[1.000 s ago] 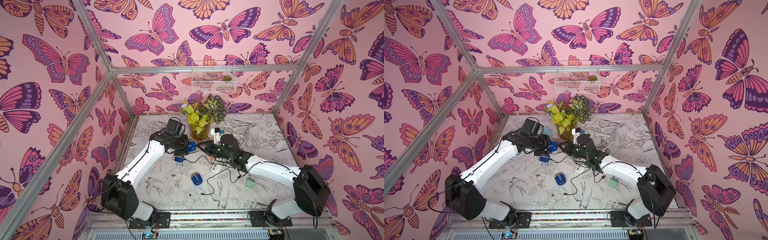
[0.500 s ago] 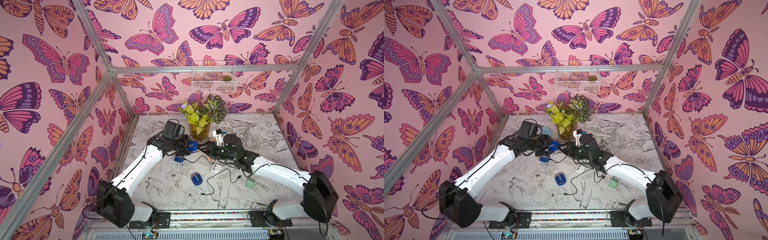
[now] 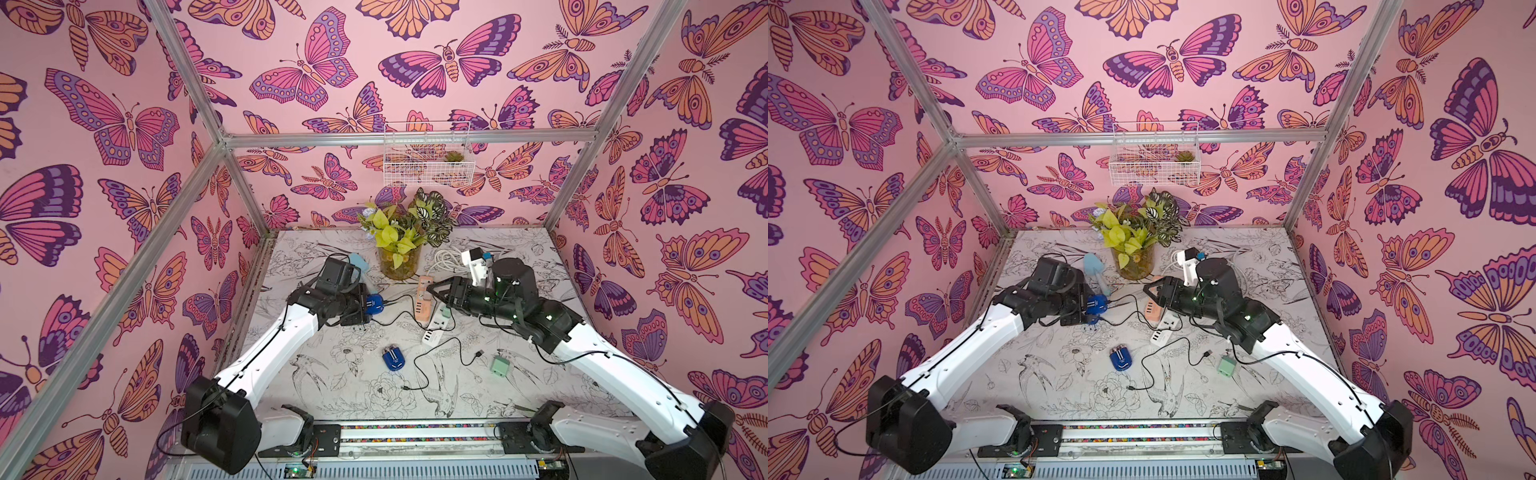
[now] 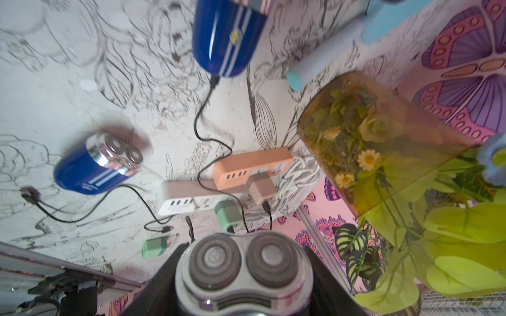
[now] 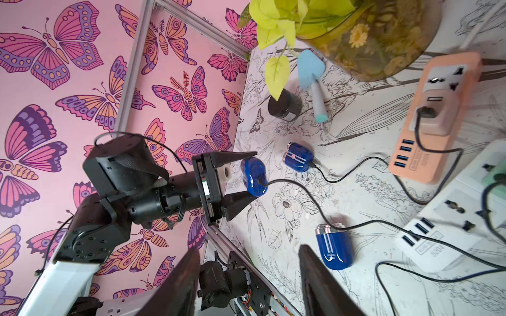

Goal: Charge the electric shaver
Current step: Place the electric shaver at the center of the board.

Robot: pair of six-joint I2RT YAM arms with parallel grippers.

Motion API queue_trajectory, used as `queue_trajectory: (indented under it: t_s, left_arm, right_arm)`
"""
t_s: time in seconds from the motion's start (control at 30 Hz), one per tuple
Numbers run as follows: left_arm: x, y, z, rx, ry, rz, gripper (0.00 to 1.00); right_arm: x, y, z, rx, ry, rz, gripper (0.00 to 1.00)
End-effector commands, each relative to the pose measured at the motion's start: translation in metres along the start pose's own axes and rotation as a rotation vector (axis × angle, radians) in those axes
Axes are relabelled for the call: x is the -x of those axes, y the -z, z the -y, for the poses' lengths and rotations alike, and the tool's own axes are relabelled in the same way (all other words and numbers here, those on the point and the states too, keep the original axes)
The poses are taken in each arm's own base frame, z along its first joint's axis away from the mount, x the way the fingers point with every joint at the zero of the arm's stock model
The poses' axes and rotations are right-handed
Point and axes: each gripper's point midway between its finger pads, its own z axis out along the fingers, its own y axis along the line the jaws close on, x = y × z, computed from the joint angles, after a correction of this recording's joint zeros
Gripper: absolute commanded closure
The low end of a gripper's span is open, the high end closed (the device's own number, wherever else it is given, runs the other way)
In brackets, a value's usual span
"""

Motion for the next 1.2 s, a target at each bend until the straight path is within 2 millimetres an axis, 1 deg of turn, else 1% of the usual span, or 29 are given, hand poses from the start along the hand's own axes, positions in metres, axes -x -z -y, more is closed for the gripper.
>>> queue_trajectory:
  t_s: [0.0, 0.1, 0.2, 0.3, 0.37, 0.43, 0.47, 0.53, 0.63, 0.73, 0.83, 0.9, 0.93, 0.97, 1.07, 1.17]
  left_arm:
    - [0.038, 0.002, -0.012, -0.019, 0.003, 0.133, 1.00]
    - [0.063, -0.010, -0.028, 0.007, 0.013, 0.198, 1.00]
    - [0.081, -0.025, -0.043, 0.029, 0.033, 0.228, 1.00]
    - [0.100, -0.032, -0.056, 0.049, 0.045, 0.284, 1.00]
    - [0.111, -0.036, -0.061, 0.058, 0.060, 0.311, 1.00]
    - [0.115, -0.040, -0.060, 0.057, 0.055, 0.311, 1.00]
    - [0.118, -0.049, -0.064, 0.094, 0.051, 0.315, 1.00]
    - [0.115, -0.056, -0.065, 0.132, 0.031, 0.299, 1.00]
    - [0.119, -0.059, -0.079, 0.214, 0.055, 0.315, 1.00]
    - [0.129, -0.061, -0.083, 0.226, 0.053, 0.364, 0.99]
    - [0.134, -0.063, -0.083, 0.243, 0.039, 0.379, 0.92]
    - [0.135, -0.065, -0.085, 0.259, 0.030, 0.380, 0.80]
    - [0.134, -0.066, -0.088, 0.272, 0.034, 0.378, 0.71]
    - [0.134, -0.066, -0.090, 0.282, 0.042, 0.374, 0.65]
    - [0.134, -0.066, -0.095, 0.287, 0.058, 0.368, 0.49]
    - [0.133, -0.063, -0.090, 0.268, 0.050, 0.365, 0.36]
  right_arm:
    - [-0.008, 0.002, 0.006, -0.035, 0.021, -0.052, 0.42]
    - [-0.009, -0.001, 0.005, -0.022, 0.020, -0.062, 0.42]
    - [-0.008, -0.003, 0.004, -0.015, 0.024, -0.072, 0.43]
    - [-0.008, -0.005, 0.005, -0.014, 0.024, -0.079, 0.43]
    - [-0.007, -0.006, 0.007, -0.018, 0.019, -0.081, 0.43]
    - [-0.007, -0.008, 0.011, -0.027, 0.015, -0.080, 0.42]
    - [-0.008, -0.009, 0.013, -0.033, 0.011, -0.081, 0.42]
    - [-0.007, -0.010, 0.017, -0.041, 0.002, -0.078, 0.42]
    - [-0.005, -0.010, 0.023, -0.063, -0.012, -0.068, 0.42]
    - [-0.002, -0.010, 0.026, -0.070, -0.020, -0.056, 0.41]
    - [-0.002, -0.011, 0.028, -0.073, -0.028, -0.053, 0.42]
    - [-0.002, -0.012, 0.030, -0.078, -0.032, -0.053, 0.41]
    - [-0.001, -0.012, 0.032, -0.086, -0.034, -0.050, 0.41]
    - [-0.001, -0.011, 0.033, -0.092, -0.033, -0.049, 0.41]
    - [0.000, -0.009, 0.039, -0.119, -0.041, -0.042, 0.41]
    - [0.002, -0.006, 0.047, -0.145, -0.054, -0.032, 0.41]
